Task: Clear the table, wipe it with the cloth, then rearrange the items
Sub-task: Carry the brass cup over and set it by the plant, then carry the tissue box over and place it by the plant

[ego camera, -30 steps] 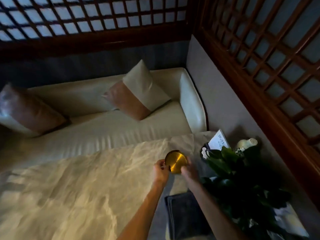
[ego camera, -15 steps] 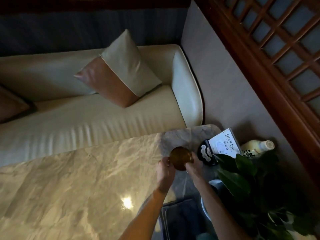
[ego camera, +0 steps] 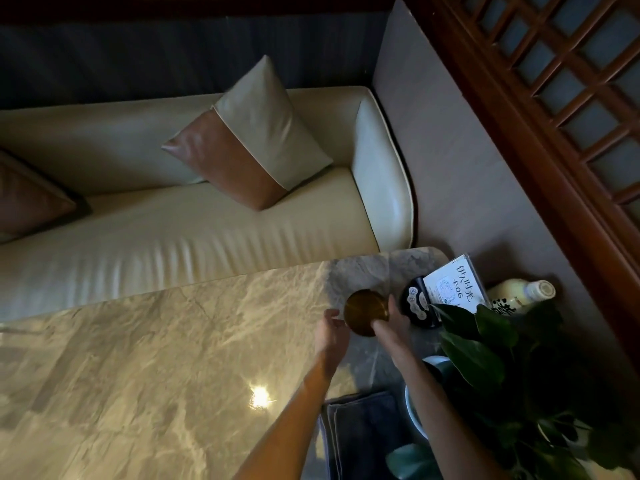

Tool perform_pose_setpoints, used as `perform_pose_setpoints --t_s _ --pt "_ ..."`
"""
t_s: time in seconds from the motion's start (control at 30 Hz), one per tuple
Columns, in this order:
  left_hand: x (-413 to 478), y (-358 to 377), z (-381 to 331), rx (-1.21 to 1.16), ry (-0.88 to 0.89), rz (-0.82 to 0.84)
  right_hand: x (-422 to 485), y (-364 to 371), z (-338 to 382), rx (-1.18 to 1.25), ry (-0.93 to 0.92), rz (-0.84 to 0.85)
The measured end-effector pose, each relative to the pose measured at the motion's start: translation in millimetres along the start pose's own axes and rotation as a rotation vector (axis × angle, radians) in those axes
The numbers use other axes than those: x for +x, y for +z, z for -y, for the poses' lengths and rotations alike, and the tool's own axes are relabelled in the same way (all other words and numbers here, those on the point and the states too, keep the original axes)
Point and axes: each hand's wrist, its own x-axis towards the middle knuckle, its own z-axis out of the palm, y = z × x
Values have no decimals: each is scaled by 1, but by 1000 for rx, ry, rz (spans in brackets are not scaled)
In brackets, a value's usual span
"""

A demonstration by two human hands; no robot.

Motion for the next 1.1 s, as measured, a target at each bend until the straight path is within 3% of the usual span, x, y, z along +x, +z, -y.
perform_pose_setpoints --t_s 0.1,0.2,0.5,0.6,0.83,1.1 --pt "-10 -18 -5 -65 -9 17 -13 -6 10 -76 -43 -14" --pt "-28 -47 -14 -31 23 18 -37 -13 21 -60 -211 2" --pt "-135 -167 -10 -159 57 -208 -158 -25 32 226 -441 289" --pt "-173 -187 9 -96 73 -191 -194 -12 0 161 -511 367" --pt "-290 -169 89 -22 1 -120 -267 -5 -126 92 -439 397" --pt "-428 -159 230 -133 -124 -337 -321 -4 -227 -7 -404 493"
